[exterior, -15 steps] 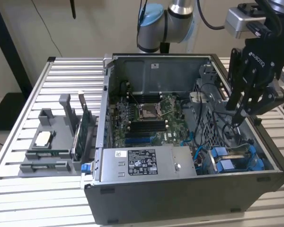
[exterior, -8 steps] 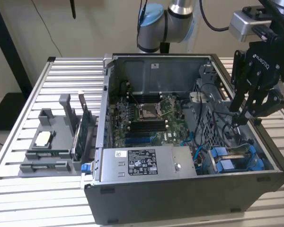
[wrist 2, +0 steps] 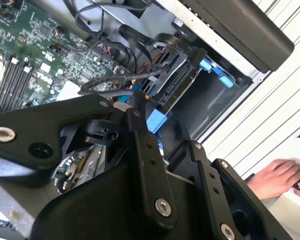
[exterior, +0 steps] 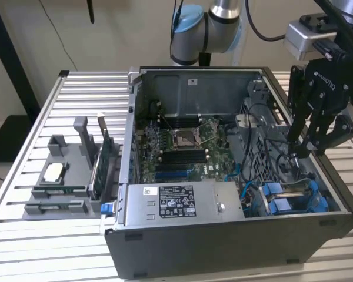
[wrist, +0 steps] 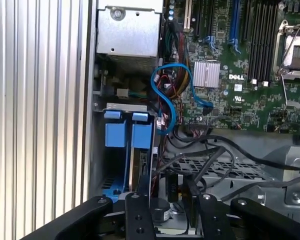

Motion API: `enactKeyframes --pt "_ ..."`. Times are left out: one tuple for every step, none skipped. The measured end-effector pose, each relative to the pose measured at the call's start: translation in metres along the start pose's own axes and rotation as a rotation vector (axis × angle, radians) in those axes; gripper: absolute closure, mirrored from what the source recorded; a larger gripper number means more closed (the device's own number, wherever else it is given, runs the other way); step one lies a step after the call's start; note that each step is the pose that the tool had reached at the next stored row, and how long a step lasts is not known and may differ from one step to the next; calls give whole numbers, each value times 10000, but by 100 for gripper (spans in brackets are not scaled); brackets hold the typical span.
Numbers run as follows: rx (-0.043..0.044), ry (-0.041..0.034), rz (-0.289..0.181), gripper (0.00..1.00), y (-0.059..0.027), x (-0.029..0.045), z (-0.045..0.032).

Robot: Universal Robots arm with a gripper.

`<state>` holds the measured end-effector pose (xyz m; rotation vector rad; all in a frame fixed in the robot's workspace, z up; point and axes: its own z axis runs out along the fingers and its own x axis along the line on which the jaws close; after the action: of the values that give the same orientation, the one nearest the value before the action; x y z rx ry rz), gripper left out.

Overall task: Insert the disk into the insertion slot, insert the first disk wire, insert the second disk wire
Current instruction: 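Insert the first disk wire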

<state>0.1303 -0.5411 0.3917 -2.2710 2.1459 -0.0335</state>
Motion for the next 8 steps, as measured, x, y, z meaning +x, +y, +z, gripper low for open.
enactKeyframes --pt "55 -2 -3 59 22 -1 2" --pt "132 -1 -18 59 35 -2 5" --pt "220 -3 -73 59 38 -2 10" --pt "291 -2 -125 59 41 -2 13" --pt "361 1 -158 59 48 -3 14" --pt "431 5 -184 59 57 -3 16" --pt "485 5 -198 59 68 -4 18" --pt "520 6 -201 59 79 -4 18"
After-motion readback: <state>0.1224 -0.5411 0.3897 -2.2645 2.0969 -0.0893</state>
